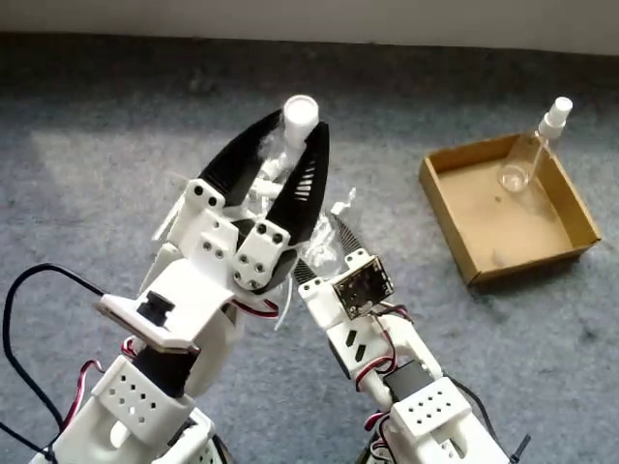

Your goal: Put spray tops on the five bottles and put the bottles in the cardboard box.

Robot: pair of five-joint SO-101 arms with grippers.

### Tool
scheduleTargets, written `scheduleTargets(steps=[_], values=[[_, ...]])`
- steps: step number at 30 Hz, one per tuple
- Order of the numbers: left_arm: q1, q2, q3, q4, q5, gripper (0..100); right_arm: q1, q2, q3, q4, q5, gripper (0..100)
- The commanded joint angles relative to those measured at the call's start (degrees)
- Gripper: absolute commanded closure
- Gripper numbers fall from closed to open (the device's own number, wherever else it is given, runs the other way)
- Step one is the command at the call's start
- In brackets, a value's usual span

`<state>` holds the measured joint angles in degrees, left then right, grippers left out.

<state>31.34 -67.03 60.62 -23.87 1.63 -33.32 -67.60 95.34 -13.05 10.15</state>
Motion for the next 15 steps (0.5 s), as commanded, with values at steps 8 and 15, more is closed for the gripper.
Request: scheduleTargets(steps=[8,15], values=[[4.0,-0.7,0.6,-0.9,-0.4,99,-0.2,-1.1,3.1,-1.6,1.1,90.4],[4.0,-0.7,2.1,-1.1,-0.4,99,-0.1,-1.1,2.9,-1.6,1.1,90.2]])
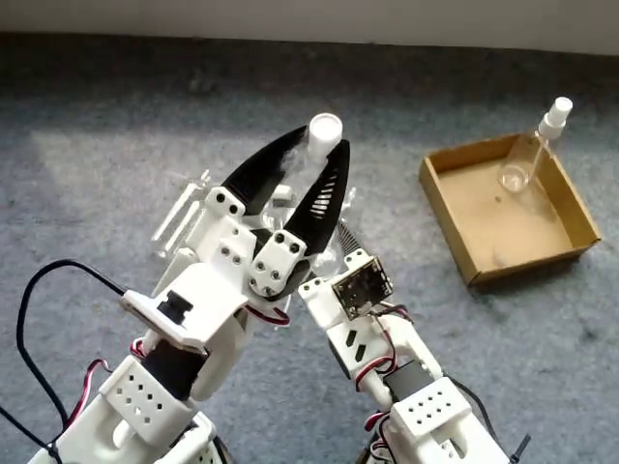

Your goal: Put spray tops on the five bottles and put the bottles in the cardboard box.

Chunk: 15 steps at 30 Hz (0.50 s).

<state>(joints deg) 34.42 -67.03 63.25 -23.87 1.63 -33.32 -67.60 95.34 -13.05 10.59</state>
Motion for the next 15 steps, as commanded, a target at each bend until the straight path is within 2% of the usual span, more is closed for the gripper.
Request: scheduleTargets(steps=[1,7,15], values=[[0.9,-0.7,-0.6,-1.1,-0.4,99,-0.1,-1.1,2.9,-1.6,0.6,90.2],[0.9,-0.7,-0.6,-1.1,-0.5,99,2.9,-1.1,3.1,-1.6,0.3,88.5],[0.9,-0.7,-0.7,-1.2,-0.5,99,3.0,-1.1,3.1,-1.3,0.3,85.6]])
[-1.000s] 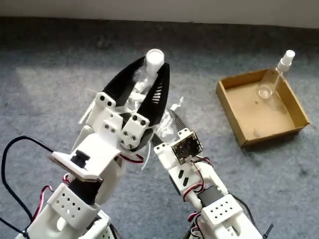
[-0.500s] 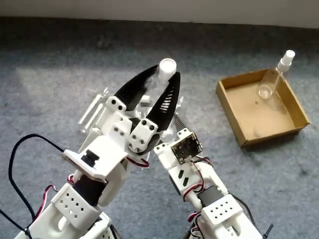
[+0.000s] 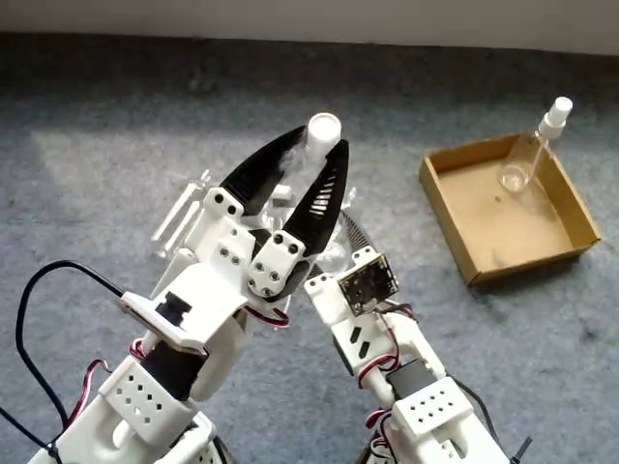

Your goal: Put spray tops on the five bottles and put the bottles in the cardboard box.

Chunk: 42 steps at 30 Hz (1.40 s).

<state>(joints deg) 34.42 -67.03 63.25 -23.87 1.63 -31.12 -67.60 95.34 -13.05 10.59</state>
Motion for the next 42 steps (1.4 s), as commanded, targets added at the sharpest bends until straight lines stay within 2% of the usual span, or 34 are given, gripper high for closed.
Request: scheduleTargets(steps=[1,8,16,28,33,42], values=[[0.9,-0.7,-0.7,-1.2,-0.5,99,0.8,-1.1,3.1,-1.3,0.3,85.6],[0.9,1.3,-1.3,-1.4,-0.5,99,0.8,-1.1,3.1,-1.3,0.3,85.5],[-0.4,10.2,-4.7,-9.3,-0.4,99,1.1,-1.1,3.0,-1.2,0.5,85.5],[-0.7,11.6,-4.5,-9.3,-0.4,99,2.2,-1.1,3.1,-1.2,0.2,81.3],[-0.1,11.6,-3.5,-9.1,-0.4,99,3.5,-1.1,3.1,-1.1,-6.2,81.0],[-0.1,11.6,1.5,-9.2,-0.4,99,3.4,-1.1,3.1,-1.1,-6.3,81.0]])
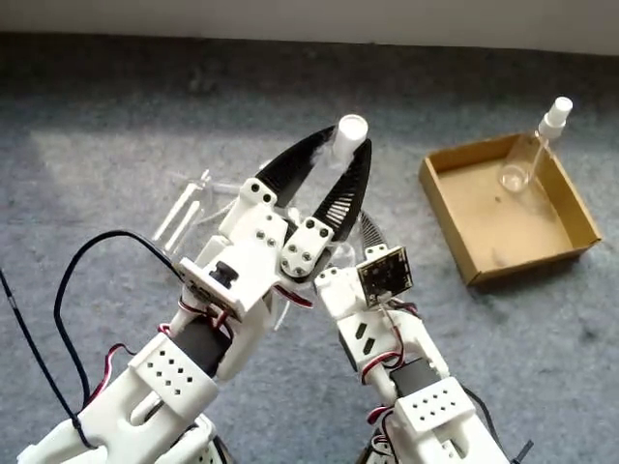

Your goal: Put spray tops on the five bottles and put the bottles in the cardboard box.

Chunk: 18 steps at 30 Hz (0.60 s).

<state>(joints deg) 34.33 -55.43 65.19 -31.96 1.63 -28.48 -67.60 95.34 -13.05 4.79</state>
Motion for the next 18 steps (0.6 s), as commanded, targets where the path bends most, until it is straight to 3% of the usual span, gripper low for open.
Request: scheduleTargets(steps=[1,7,10,18], values=[[0.0,0.0,-0.3,-1.1,-0.2,99,0.7,-1.1,3.1,-1.1,-0.5,81.0],[-0.6,0.0,-0.2,-0.8,9.3,99,0.7,-1.1,2.9,4.1,-0.7,79.4],[-0.6,0.0,0.1,-0.8,9.3,99,0.9,-1.1,2.6,7.9,-0.8,74.8],[-1.1,0.0,6.0,-1.1,9.3,99,0.8,-1.1,2.6,7.7,-0.8,74.5]])
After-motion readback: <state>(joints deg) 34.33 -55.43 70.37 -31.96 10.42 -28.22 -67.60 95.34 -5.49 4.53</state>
